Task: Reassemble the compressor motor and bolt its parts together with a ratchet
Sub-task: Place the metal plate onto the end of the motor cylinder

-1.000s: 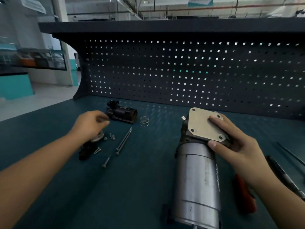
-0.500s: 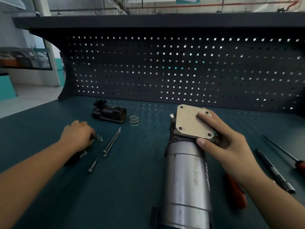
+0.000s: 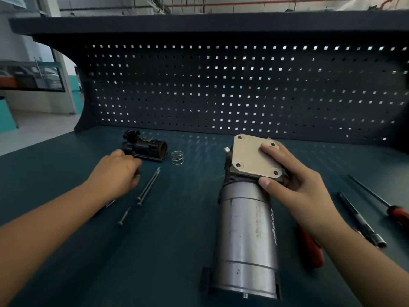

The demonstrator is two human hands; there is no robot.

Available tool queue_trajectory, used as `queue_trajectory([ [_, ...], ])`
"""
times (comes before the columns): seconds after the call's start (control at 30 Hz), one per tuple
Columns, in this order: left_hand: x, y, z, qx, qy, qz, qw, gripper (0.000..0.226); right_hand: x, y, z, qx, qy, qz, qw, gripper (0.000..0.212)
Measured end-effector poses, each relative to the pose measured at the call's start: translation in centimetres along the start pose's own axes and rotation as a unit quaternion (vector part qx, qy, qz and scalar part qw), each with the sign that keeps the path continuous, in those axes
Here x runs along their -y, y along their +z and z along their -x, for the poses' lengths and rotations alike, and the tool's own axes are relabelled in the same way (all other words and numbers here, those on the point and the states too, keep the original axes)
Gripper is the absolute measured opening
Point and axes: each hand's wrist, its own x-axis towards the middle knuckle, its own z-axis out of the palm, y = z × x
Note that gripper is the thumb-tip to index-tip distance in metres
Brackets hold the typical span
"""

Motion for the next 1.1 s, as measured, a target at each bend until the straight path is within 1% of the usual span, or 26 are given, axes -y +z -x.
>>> queue_trajectory([
  [0.07,-2.0,-2.0,0.4,-0.048,0.019,0.11,0.993,0.011,0.0,0.0,0.0,0.001,0.002,-0.001,1.0,0.054],
  [0.1,-3.2,-3.2,0.7,-0.073,0.028,0.168,0.983,0.01,0.0,0.1,0.0,0.002,0.002,-0.001,1.0,0.054],
  [0.17,-5.5,-5.8,1.4,-0.128,0.054,0.267,0.954,0.007,-0.1,0.1,-0.1,0.004,0.001,0.0,1.0,0.054],
  [0.23,-7.6,-8.4,2.3,-0.169,0.076,0.363,0.913,0.004,-0.2,0.0,0.0,0.008,0.002,-0.001,1.0,0.053],
  [0.3,-9.3,-10.5,3.1,-0.176,0.087,0.462,0.865,0.004,-0.3,0.0,-0.1,0.011,0.002,0.0,1.0,0.051],
  [0.37,-10.8,-11.8,3.5,-0.172,0.109,0.538,0.818,0.003,-0.4,-0.1,-0.1,0.013,0.004,0.008,1.0,0.052],
  [0.4,-11.4,-12.2,3.7,-0.172,0.12,0.561,0.801,0.004,-0.5,-0.1,-0.2,0.014,0.004,0.009,1.0,0.052],
  [0.47,-12.3,-12.5,3.7,-0.169,0.132,0.581,0.785,0.007,-0.3,0.0,-0.2,0.016,0.002,0.003,1.0,0.05],
  [0.53,-12.9,-12.1,3.5,-0.164,0.13,0.582,0.786,0.009,-0.2,0.0,-0.2,0.019,-0.002,-0.001,1.0,0.052],
  [0.6,-13.3,-11.5,3.2,-0.16,0.123,0.558,0.805,0.015,-0.2,0.1,-0.2,0.023,-0.005,-0.003,1.0,0.053],
  [0.67,-13.4,-11.0,2.9,-0.154,0.119,0.534,0.823,0.015,-0.3,0.1,-0.2,0.024,-0.006,-0.005,1.0,0.053],
  [0.83,-13.3,-10.7,2.6,-0.156,0.143,0.511,0.833,0.017,-0.4,0.1,-0.2,0.024,-0.007,-0.011,1.0,0.053],
  [1.0,-13.0,-11.2,2.6,-0.162,0.169,0.45,0.862,0.008,-0.4,0.1,-0.2,0.025,-0.013,-0.011,1.0,0.052],
  [1.1,-12.7,-11.5,2.5,-0.152,0.173,0.433,0.871,0.008,-0.4,0.1,-0.2,0.024,-0.015,-0.013,1.0,0.05],
])
